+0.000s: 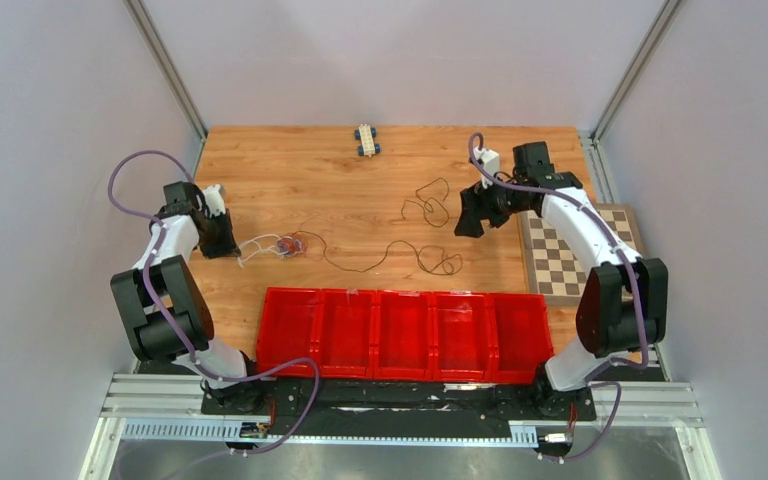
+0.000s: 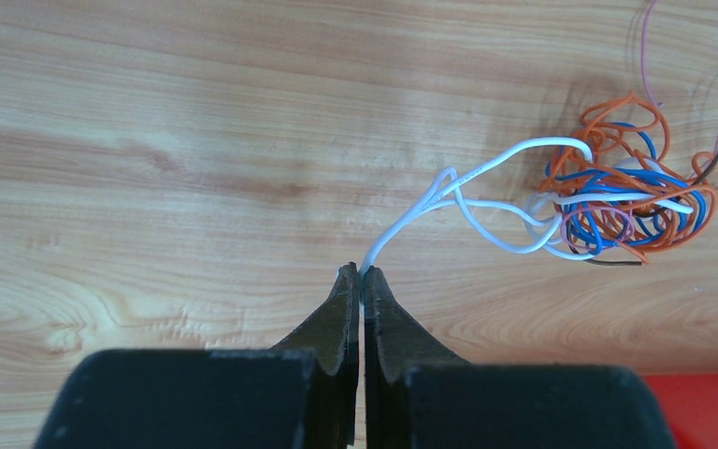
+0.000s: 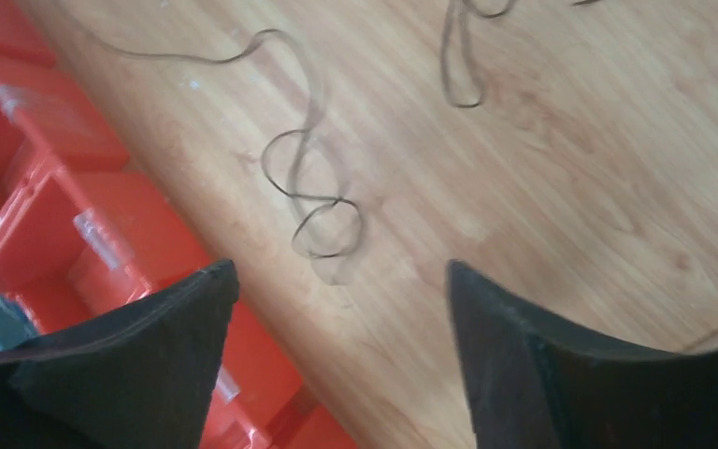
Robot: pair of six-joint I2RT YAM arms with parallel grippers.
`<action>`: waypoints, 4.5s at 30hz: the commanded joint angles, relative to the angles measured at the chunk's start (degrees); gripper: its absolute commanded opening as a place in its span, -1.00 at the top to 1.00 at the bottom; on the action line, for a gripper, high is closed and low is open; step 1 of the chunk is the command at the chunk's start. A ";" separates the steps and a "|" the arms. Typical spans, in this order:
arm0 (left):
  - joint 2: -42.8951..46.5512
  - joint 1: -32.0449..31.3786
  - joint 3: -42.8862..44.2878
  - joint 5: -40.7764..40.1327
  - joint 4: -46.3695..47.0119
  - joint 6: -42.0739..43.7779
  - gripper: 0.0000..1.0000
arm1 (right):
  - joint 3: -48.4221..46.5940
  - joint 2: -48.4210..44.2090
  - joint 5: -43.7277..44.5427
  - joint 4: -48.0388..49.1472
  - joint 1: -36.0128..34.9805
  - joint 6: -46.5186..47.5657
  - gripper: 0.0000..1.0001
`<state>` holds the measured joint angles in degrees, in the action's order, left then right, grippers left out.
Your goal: Untangle the cables
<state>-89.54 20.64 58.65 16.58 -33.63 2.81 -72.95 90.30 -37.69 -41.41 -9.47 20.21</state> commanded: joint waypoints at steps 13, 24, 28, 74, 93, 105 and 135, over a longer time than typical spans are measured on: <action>0.99 0.27 -0.46 3.23 -0.64 -2.14 1.00 | -23.46 26.13 12.19 9.20 -7.16 -5.02 -0.98; -0.31 0.26 0.63 3.55 -0.97 -2.50 1.00 | -29.75 38.64 22.27 14.22 -10.67 -4.37 -0.60; -1.01 0.27 1.42 3.79 -1.08 -2.48 1.00 | -31.18 41.39 24.37 15.09 -11.88 -3.31 -0.22; 5.55 0.15 -7.80 8.42 3.15 -0.49 1.00 | 15.43 -48.76 15.11 -32.03 -4.41 8.94 1.00; 7.29 0.18 -9.96 9.33 4.02 -0.18 1.00 | 23.38 -34.93 26.88 -25.12 -4.13 4.60 1.00; 6.38 0.18 -9.85 9.61 4.13 -0.61 1.00 | 17.05 -31.33 26.40 -24.68 -4.14 4.73 -0.08; 3.87 -5.69 -8.23 12.23 -1.76 2.77 1.00 | -31.03 28.28 6.66 4.35 -28.87 -4.71 -0.74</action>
<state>-84.97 15.22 49.08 27.68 -34.85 5.39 -96.60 112.55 -28.91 -42.89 -35.46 22.04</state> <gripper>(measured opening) 0.008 0.879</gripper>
